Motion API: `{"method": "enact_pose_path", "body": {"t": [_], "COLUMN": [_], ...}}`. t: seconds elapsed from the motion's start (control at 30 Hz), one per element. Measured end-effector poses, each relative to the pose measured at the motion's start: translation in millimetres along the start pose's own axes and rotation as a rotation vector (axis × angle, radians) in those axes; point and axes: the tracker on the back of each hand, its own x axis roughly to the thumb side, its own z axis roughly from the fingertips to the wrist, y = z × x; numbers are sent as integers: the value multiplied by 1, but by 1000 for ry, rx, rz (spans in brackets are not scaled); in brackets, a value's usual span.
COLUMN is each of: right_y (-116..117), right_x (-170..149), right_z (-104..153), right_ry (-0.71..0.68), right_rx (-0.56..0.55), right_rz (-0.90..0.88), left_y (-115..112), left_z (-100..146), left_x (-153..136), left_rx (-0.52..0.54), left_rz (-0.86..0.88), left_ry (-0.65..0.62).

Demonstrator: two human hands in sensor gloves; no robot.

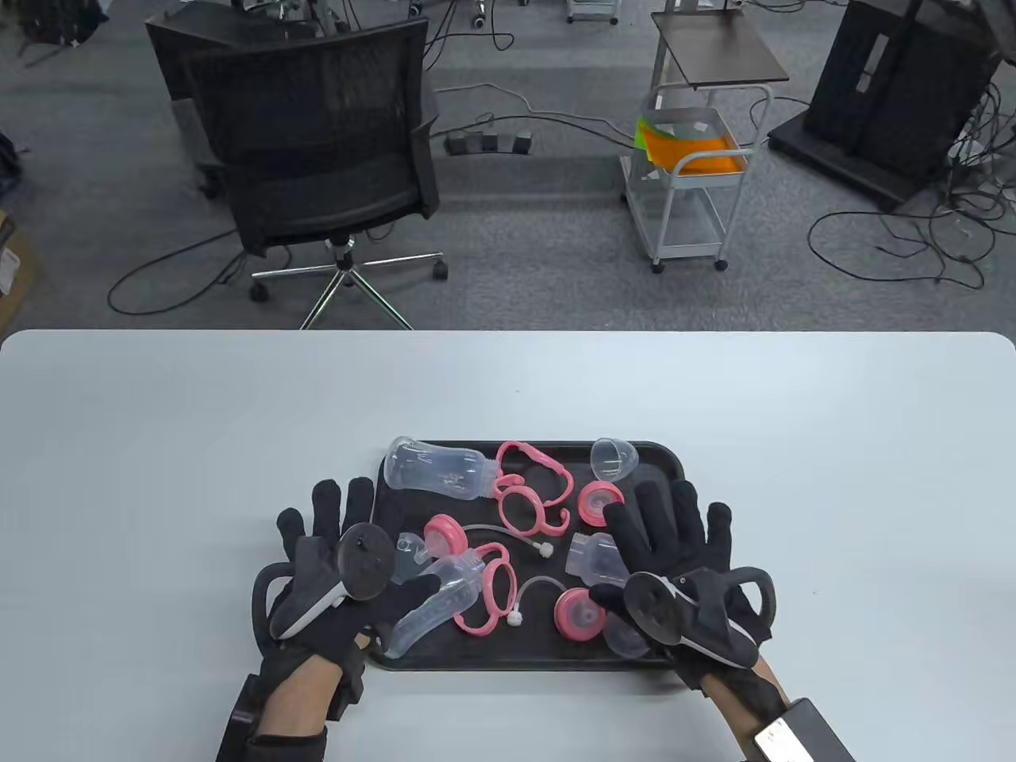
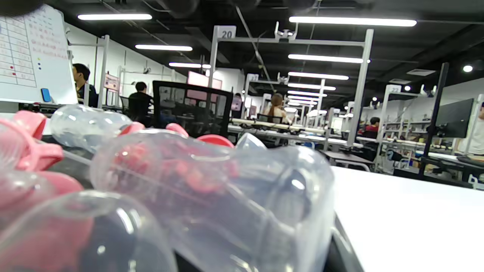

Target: Assemble baby bottles from components

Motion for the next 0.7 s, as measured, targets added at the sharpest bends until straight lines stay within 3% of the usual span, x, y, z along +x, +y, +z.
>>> {"method": "enact_pose_path", "body": {"t": [0.7], "right_y": [-8], "right_x": [-10], "right_z": [0], "right_ry": [37], "right_rx": [-47], "right_rz": [-23], "left_y": [6], "left_z": [7], "left_x": [8], "left_rx": [-28], "left_rz": [-47], "left_ry": [-22]}}
